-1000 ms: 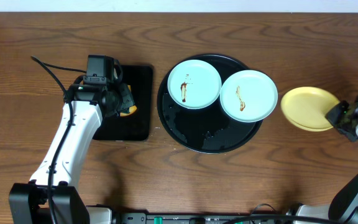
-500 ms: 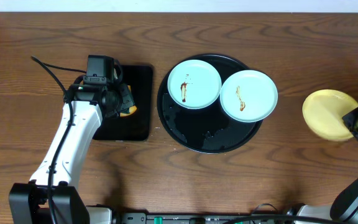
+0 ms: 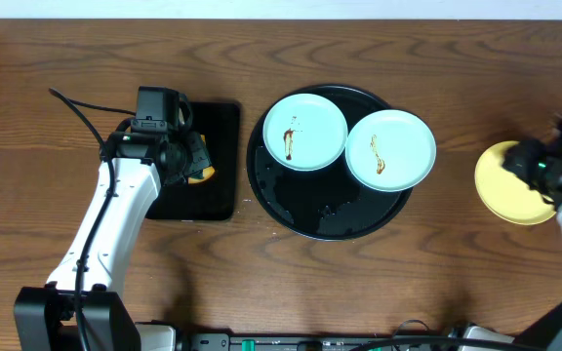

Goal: Clean dirty plates on tray and stack at the side
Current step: 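Lift the yellow plate with the right gripper and place it right of the tray, then grasp the rim of the right light-blue plate with the right gripper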

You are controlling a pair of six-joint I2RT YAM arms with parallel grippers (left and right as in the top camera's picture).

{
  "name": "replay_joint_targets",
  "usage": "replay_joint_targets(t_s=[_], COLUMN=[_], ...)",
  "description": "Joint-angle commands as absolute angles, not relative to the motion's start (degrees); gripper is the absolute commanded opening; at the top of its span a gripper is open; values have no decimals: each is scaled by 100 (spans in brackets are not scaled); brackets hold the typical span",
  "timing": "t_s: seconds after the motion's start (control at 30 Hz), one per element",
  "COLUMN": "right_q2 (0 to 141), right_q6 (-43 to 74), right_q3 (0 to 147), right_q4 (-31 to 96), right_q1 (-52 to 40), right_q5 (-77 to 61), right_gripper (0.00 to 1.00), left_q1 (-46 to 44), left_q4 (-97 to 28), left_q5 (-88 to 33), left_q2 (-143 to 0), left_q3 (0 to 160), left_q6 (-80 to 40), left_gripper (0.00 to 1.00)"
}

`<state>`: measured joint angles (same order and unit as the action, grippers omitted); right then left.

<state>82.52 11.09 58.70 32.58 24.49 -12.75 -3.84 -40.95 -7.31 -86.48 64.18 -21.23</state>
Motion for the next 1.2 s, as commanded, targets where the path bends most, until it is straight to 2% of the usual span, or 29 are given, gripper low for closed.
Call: replay_joint_targets(t_s=[0.0, 0.17, 0.3, 0.47, 0.67, 0.77, 0.87, 1.17], right_q2=[8090, 8305, 8680, 9262, 9883, 10116, 10197, 9570], right_q6=[198, 40, 478, 928, 1072, 1208, 1286, 1282], right_q3=[6020, 6020, 6020, 6020, 6020, 6020, 6020, 6020], right_q4=[3358, 3444, 3448, 3378, 3044, 2974, 3002, 3465], right_q1=[1549, 432, -73, -207, -207, -204, -202, -228], right_q5=[-1973, -1127, -178, 226, 342, 340, 316, 248], right_gripper=[57, 57, 55, 41, 39, 25, 3, 1], left_q1=[-355, -355, -355, -355, -355, -355, -355, -357], left_q4=[-4115, -4112, -4112, -4110, -4112, -4115, -4115, -4112], left_q5=[-701, -698, -701, -698, -701, -701, -701, -784], left_q2=[-8604, -8604, -8604, -8604, -8604, -8604, -8604, -8604], left_q3=[6407, 6407, 6407, 6407, 6407, 6407, 6407, 6407], left_q6=[-2152, -2154, -2154, -2154, -2152, -2152, -2152, -2152], left_gripper=[8, 8, 8, 8, 8, 8, 8, 8])
